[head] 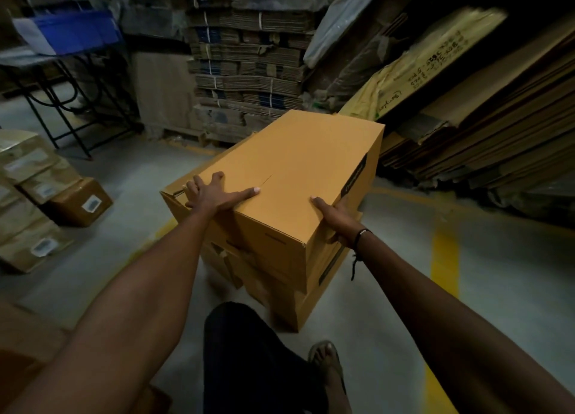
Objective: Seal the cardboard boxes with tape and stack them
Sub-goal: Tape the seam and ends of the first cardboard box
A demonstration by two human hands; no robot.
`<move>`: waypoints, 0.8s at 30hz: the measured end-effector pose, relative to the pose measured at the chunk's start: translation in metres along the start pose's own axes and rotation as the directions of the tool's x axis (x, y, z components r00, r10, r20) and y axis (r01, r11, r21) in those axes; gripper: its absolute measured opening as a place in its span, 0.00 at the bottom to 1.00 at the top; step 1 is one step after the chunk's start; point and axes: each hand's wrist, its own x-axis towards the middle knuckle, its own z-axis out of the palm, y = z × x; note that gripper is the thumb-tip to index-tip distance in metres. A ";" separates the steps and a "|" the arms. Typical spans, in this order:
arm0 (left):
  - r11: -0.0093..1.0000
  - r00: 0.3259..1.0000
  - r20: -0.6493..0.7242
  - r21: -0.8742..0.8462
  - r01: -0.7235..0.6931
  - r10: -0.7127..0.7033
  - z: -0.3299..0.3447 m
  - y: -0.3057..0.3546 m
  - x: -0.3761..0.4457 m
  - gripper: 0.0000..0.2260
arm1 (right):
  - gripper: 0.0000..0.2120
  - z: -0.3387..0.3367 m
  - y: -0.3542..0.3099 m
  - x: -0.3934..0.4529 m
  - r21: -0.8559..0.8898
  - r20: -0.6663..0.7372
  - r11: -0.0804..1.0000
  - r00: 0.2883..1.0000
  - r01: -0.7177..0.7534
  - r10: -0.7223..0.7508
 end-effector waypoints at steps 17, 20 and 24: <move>0.983 0.978 -0.206 -0.172 -0.060 0.024 0.003 0.013 -0.007 0.59 | 0.39 -0.059 0.001 -0.022 0.005 0.047 0.996 0.995 0.092 -0.093; 0.961 0.977 -0.212 -0.259 -0.093 0.038 0.019 0.034 -0.032 0.54 | 0.35 -0.098 -0.004 -0.040 -0.034 0.043 0.994 0.994 0.107 -0.105; 0.942 0.965 -0.229 -0.274 -0.194 0.132 0.038 0.088 -0.071 0.49 | 0.33 -0.156 0.000 -0.092 -0.025 -0.048 0.988 0.987 0.155 -0.156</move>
